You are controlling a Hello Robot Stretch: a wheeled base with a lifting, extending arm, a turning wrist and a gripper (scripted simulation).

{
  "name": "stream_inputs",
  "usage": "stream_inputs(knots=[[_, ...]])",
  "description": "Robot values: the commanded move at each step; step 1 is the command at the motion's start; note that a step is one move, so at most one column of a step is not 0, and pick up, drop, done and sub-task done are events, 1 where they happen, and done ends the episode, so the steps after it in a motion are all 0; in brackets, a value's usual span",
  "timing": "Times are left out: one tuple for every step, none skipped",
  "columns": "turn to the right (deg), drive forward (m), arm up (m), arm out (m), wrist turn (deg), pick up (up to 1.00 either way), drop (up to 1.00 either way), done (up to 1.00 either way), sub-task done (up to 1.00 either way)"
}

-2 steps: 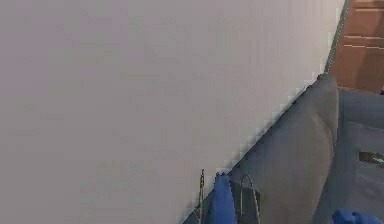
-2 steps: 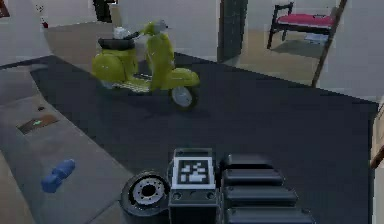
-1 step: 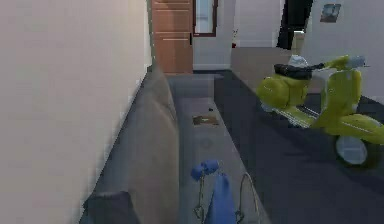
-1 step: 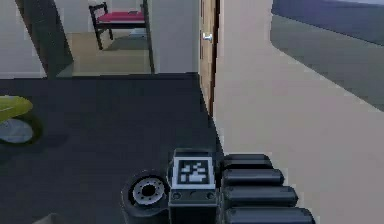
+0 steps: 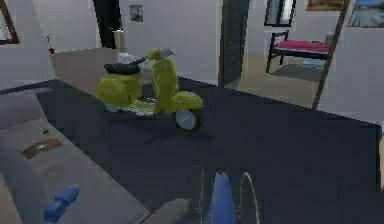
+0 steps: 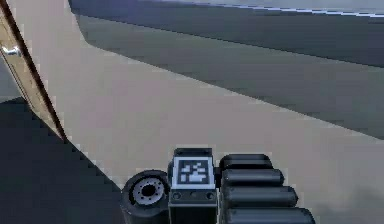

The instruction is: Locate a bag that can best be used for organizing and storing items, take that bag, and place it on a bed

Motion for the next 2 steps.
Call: stream_inputs(knots=[[27.0,0.0,0.0,0.0,0.0,0.0,0.0,0.0,0.0],[0.0,0.75,0.0,0.0,0.0,0.0,0.0,0.0,0.0]])
